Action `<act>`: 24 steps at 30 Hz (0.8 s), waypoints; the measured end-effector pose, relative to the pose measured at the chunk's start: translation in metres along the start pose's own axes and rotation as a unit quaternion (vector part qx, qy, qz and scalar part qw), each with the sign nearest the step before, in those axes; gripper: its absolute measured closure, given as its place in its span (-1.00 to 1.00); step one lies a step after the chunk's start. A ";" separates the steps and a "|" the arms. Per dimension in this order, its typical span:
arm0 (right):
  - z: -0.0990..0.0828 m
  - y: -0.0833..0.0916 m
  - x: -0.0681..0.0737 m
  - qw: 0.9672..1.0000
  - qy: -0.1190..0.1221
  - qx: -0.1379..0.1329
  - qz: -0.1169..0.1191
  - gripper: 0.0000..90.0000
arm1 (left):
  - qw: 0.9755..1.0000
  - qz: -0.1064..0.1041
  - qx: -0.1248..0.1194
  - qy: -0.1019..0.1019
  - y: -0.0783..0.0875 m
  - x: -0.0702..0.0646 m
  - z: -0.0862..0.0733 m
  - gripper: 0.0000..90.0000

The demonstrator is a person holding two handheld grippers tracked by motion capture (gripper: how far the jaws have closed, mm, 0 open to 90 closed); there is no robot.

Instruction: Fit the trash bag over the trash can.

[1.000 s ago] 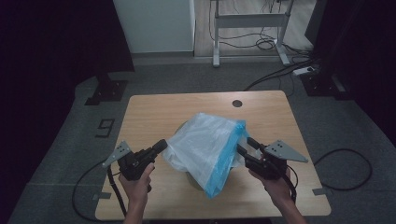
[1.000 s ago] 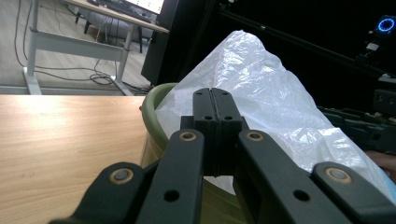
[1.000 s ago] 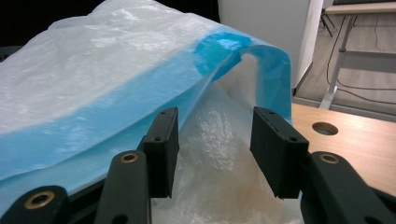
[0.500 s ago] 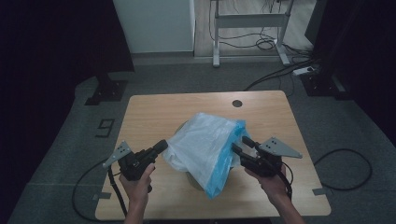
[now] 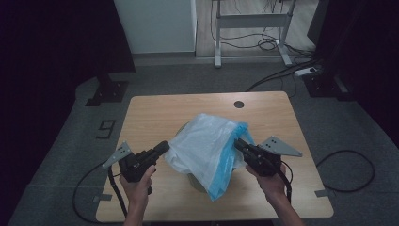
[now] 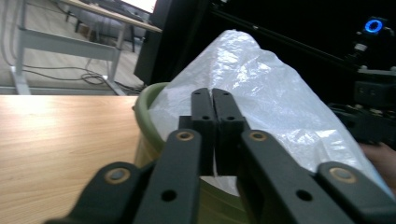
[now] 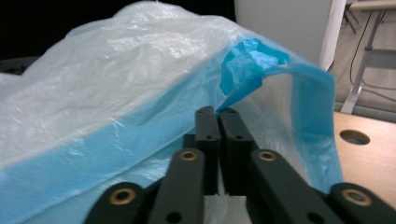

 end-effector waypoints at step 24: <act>0.030 0.023 0.021 0.996 0.050 -0.072 0.006 0.97 | 0.985 -0.024 0.148 -0.085 -0.063 -0.042 0.046 -0.39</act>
Point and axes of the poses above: each handheld gripper's, and its own axes: y roughly backward along the jaws, z roughly out of its top, x roughly to its left, the point moved 1 cm from there along -y, roughly forward along the jaws, and after that the axes turned 10 degrees about -z, right-handed, at the moved point
